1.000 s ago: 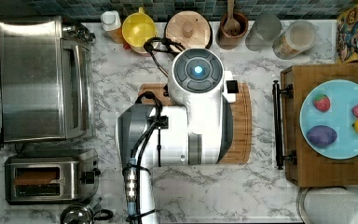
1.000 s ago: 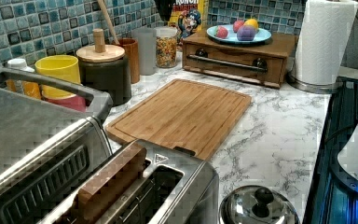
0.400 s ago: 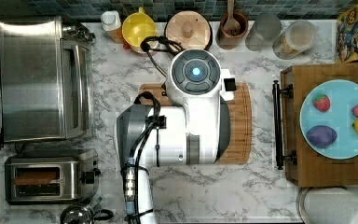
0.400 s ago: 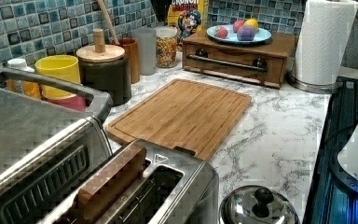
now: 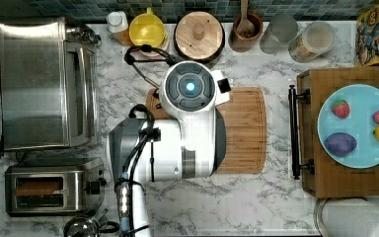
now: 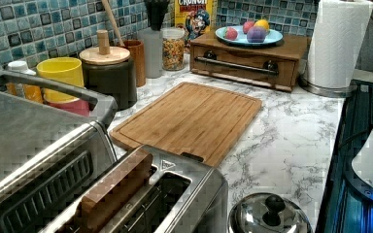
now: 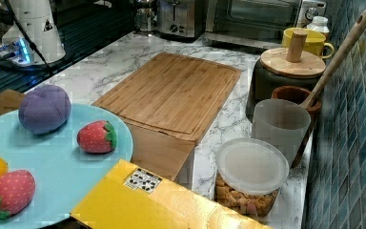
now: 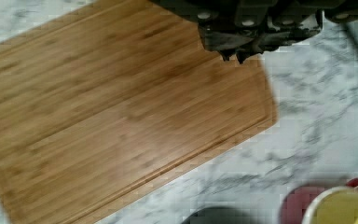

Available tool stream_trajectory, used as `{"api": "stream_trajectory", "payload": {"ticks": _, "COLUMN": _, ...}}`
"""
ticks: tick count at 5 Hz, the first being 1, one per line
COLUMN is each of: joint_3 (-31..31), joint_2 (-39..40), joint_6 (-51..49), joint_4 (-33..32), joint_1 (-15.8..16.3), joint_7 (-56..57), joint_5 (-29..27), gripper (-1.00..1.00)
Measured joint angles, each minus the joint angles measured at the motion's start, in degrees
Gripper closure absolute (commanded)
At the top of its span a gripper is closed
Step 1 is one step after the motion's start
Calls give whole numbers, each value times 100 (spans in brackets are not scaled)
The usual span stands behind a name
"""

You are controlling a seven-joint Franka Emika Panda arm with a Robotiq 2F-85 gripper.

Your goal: Turn on the toaster.

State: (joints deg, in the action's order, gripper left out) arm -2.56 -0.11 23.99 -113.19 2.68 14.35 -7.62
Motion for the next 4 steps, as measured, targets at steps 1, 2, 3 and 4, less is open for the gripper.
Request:
{"api": "stream_trajectory", "payload": {"ticks": 1, "joint_3": -228, "joint_2": -110, "joint_6": 387, "joint_4": -386, "joint_1": 77, "joint_7": 1, "joint_5": -244, "gripper": 100}}
{"api": "stream_trajectory", "payload": {"ticks": 2, "joint_3": -528, "joint_2": -137, "joint_6": 429, "joint_4": -699, "joint_1": 139, "joint_7": 238, "joint_5": -236, "gripper": 100}}
{"api": "stream_trajectory", "payload": {"ticks": 3, "joint_3": -612, "joint_2": -327, "joint_6": 427, "joint_4": -1169, "joint_1": 420, "joint_7": 379, "joint_5": -618, "gripper": 100}}
{"api": "stream_trajectory", "payload": {"ticks": 4, "joint_3": -842, "joint_2": -723, "joint_6": 530, "joint_4": -1695, "joint_1": 576, "joint_7": 715, "joint_5": -927, "gripper": 100}}
